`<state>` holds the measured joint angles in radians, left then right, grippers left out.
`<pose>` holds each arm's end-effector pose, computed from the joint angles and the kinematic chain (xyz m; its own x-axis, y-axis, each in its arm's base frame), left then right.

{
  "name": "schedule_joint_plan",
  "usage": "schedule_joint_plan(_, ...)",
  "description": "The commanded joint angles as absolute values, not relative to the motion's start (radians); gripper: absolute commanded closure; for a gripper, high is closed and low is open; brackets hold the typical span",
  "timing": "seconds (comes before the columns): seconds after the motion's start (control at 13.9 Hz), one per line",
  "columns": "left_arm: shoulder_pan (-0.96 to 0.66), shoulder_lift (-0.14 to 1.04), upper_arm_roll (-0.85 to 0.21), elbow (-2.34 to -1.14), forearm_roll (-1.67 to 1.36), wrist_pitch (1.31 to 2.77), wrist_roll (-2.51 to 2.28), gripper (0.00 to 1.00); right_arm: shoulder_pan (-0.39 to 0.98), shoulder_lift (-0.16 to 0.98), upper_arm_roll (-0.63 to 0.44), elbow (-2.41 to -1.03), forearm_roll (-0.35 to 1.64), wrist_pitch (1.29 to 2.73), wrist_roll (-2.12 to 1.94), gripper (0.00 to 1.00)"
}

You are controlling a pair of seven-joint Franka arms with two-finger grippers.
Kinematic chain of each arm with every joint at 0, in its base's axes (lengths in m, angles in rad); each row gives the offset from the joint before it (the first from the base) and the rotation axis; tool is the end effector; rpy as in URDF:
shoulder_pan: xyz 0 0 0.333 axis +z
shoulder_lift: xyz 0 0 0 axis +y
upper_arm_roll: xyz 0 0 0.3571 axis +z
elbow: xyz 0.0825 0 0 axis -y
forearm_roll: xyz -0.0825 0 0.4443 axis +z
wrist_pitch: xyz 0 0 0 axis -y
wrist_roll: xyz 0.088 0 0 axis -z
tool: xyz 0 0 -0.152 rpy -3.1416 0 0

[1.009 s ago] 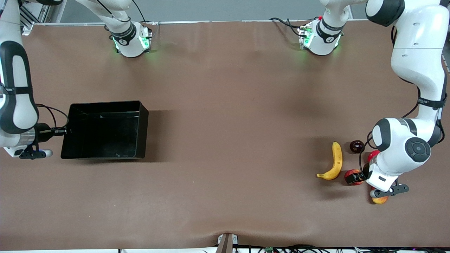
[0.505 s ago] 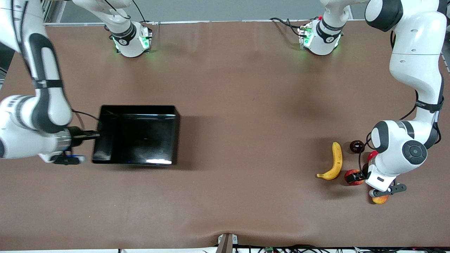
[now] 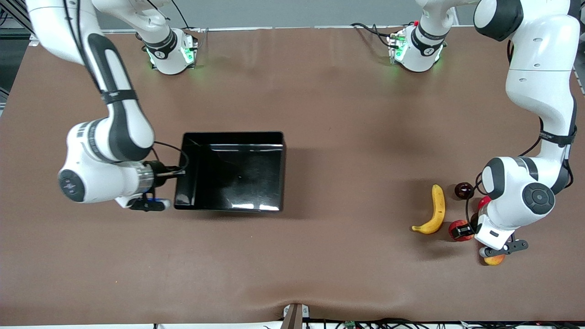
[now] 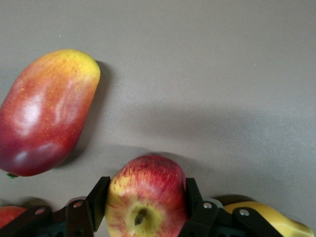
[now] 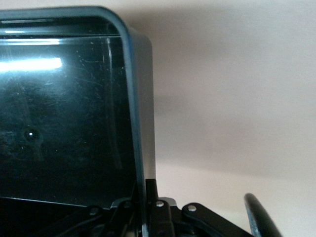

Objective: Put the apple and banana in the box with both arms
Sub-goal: 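Slide the box toward the fruit with the right gripper while the left grasps, then release the box with the right gripper while the left gripper lifts the apple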

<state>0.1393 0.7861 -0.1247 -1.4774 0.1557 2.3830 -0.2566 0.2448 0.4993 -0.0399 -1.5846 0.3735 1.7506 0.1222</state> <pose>0.8114 0.0333 0.1699 0.9704 0.2036 0.1298 0.2052 -0.9787 0.0007 0.6834 0.1947 0.2957 0.9289 0.0082 -0.3704 -0.0939 -0.9619 -0.2569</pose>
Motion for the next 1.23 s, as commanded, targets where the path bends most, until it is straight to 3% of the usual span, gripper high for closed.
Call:
schedule_joint_plan(0.0,0.132,0.729,-0.129,-1.474,0.175,2.318,-0.276,1.00,0.368,0.512,-0.049,-1.589,0.405,1.851,0.184,1.00)
schedule_joint_plan(0.29,0.124,0.675,-0.170,-1.483,0.175,2.275,-0.276,1.00,0.517,0.621,-0.049,-1.554,0.405,1.999,0.291,1.00)
schedule_joint_plan(0.5,0.097,0.628,-0.189,-1.480,0.173,2.211,-0.282,1.00,0.578,0.695,-0.049,-1.482,0.403,2.022,0.346,1.00)
schedule_joint_plan(0.79,0.023,0.566,-0.190,-1.482,0.173,2.120,-0.357,1.00,0.644,0.759,-0.049,-1.479,0.405,2.170,0.440,1.00)
schedule_joint_plan(0.86,-0.006,0.555,-0.190,-1.482,0.173,2.100,-0.394,1.00,0.649,0.758,-0.049,-1.479,0.405,2.178,0.449,0.81)
schedule_joint_plan(0.94,-0.029,0.551,-0.190,-1.482,0.173,2.088,-0.426,1.00,0.646,0.750,-0.049,-1.476,0.396,2.175,0.445,0.01)
schedule_joint_plan(1.15,-0.116,0.549,-0.192,-1.483,0.173,2.085,-0.518,1.00,0.626,0.729,-0.054,-1.436,0.400,2.113,0.442,0.00)
